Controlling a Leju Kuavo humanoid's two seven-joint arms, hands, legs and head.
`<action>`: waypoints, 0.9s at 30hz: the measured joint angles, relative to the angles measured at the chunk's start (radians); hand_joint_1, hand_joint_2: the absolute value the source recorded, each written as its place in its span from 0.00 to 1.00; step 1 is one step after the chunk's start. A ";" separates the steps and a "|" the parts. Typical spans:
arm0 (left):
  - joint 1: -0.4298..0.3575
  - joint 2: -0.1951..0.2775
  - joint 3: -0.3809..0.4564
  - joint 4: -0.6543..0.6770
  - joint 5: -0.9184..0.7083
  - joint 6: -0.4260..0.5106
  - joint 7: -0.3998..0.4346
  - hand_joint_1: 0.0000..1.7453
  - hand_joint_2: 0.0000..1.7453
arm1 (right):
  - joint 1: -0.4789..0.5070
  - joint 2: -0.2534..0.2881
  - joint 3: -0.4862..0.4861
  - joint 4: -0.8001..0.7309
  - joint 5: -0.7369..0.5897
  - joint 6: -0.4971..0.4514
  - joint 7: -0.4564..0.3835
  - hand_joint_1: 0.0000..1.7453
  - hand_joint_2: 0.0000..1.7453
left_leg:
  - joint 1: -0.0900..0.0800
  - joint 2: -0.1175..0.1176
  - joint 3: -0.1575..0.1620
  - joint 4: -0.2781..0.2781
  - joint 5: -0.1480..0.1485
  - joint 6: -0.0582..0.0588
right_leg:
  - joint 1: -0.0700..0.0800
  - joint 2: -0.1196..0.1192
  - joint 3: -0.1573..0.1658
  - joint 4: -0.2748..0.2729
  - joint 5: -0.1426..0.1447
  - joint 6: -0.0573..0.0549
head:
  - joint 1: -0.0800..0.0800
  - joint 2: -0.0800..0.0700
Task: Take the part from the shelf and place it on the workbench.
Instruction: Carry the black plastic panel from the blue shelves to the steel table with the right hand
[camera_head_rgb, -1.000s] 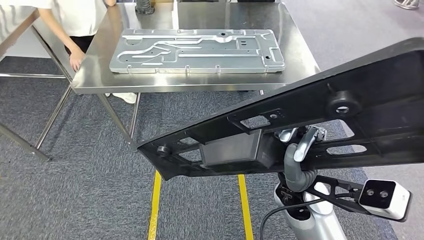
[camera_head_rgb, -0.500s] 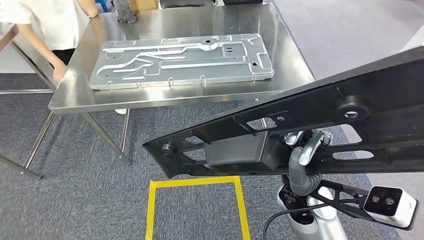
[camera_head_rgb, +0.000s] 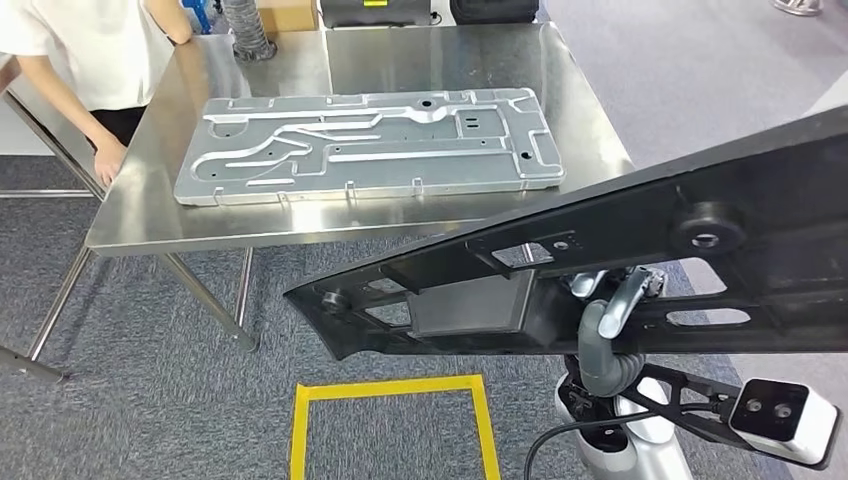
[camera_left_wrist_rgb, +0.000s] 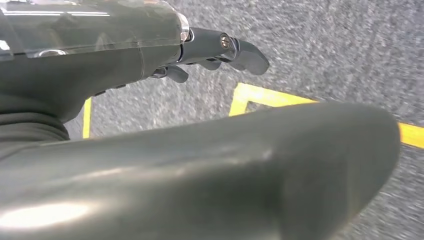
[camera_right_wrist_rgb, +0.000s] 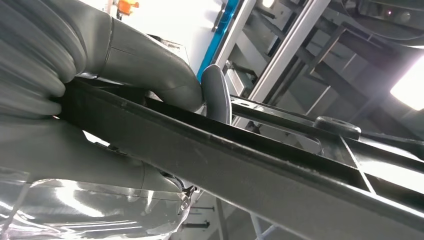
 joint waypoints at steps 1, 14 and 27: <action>0.000 0.000 0.000 0.000 0.000 0.000 0.000 0.00 0.00 | 0.000 0.001 0.000 0.000 0.000 0.000 0.001 1.00 1.00 | 0.001 0.000 0.015 0.000 -0.013 -0.003 | 0.000 -0.003 0.009 -0.063 0.052 0.000 | 0.000 0.000; -0.007 -0.001 0.002 0.000 -0.009 -0.005 0.000 0.00 0.00 | 0.003 0.023 -0.004 -0.005 0.009 0.000 0.016 1.00 1.00 | 0.001 0.002 -0.148 0.287 -0.158 -0.051 | 0.017 0.001 0.125 -0.227 0.122 -0.074 | 0.000 0.000; -0.003 -0.001 0.013 0.000 -0.012 -0.007 -0.011 0.00 0.00 | -0.007 0.032 -0.048 0.013 0.086 -0.152 0.029 1.00 1.00 | -0.010 -0.006 -0.083 0.003 0.069 0.007 | 0.013 0.006 0.062 0.001 0.000 -0.021 | 0.000 0.000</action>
